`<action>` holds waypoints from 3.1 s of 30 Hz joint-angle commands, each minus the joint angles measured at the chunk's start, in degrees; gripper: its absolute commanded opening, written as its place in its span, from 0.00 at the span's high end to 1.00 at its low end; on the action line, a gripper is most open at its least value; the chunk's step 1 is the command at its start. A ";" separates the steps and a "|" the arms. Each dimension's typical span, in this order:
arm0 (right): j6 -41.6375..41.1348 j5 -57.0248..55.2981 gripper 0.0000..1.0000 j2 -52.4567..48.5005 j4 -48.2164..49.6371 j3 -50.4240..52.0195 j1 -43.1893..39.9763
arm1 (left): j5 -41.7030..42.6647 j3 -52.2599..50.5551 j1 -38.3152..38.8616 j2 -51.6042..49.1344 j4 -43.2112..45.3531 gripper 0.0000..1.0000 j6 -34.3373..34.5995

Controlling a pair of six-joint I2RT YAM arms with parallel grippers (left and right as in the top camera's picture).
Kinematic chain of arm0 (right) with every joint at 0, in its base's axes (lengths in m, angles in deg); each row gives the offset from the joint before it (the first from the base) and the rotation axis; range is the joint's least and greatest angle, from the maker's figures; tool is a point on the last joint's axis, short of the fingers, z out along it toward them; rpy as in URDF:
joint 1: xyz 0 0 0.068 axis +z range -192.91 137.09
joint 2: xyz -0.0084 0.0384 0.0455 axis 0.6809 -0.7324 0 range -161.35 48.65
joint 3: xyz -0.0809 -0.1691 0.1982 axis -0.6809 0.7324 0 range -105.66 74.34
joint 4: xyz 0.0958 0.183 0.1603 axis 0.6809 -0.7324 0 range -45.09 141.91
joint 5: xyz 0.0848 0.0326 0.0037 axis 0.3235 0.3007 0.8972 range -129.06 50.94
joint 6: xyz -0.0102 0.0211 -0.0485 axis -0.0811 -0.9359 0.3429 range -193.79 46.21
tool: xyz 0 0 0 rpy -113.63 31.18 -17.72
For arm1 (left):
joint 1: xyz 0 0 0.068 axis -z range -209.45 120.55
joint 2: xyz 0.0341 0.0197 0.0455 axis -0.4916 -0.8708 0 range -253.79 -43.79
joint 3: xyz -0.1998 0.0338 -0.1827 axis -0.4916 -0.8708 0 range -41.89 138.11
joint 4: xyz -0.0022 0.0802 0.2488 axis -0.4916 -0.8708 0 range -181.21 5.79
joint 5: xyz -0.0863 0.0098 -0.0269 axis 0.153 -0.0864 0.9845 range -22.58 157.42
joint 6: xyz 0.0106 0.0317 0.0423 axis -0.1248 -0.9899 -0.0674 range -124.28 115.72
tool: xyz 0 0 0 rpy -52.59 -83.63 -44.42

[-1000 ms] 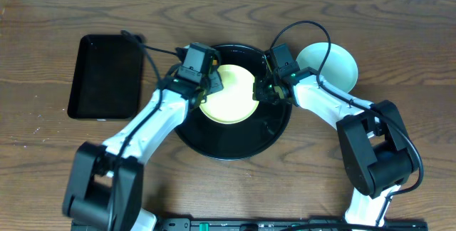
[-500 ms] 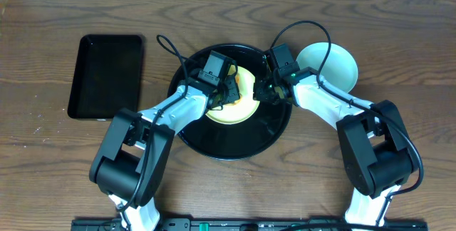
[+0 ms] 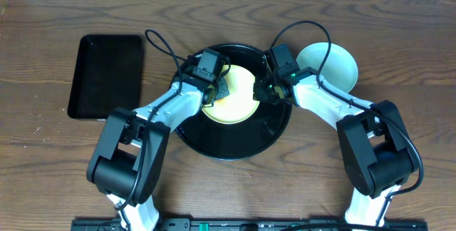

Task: Clean dirty plates on tray and stack at the side
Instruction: 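Scrub the sauce on the yellow plate with the left gripper's sponge, then continue scrubbing the yellow plate, then lift the sponge off leftward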

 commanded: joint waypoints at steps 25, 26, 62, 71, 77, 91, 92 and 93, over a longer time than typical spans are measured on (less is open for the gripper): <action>0.33 -1.88 0.99 -0.63 -0.87 -0.39 -0.09 | -12.24 -0.28 -4.26 9.77 -5.92 0.92 -5.66; 0.33 -1.88 0.99 -0.63 -0.85 -0.42 -0.09 | -9.79 -0.31 -4.26 9.77 -5.92 0.92 -5.62; 0.35 -1.84 0.99 -0.63 -1.29 -0.42 -0.09 | 0.87 -0.57 3.32 -0.33 -1.68 0.92 -0.31; 0.33 -1.86 0.99 -0.63 -1.29 -0.42 -0.09 | -4.63 -0.57 -0.59 -0.31 -6.21 0.92 -0.31; 0.35 -1.86 0.99 -0.63 -1.31 -0.42 -0.09 | -5.29 -0.52 -2.97 -0.28 -6.34 0.92 -0.48; 0.33 -2.29 0.99 -0.63 -1.27 -0.42 -0.09 | -26.03 -0.44 -3.85 3.48 -7.23 0.92 -6.38; 0.33 -2.29 0.99 -0.63 -1.27 -0.42 -0.09 | -27.69 -0.46 -3.85 4.33 -7.39 0.92 -6.60; 0.33 -2.27 0.99 -0.63 -1.29 -0.42 -0.09 | -28.89 -0.46 -3.85 5.22 -7.43 0.92 -6.88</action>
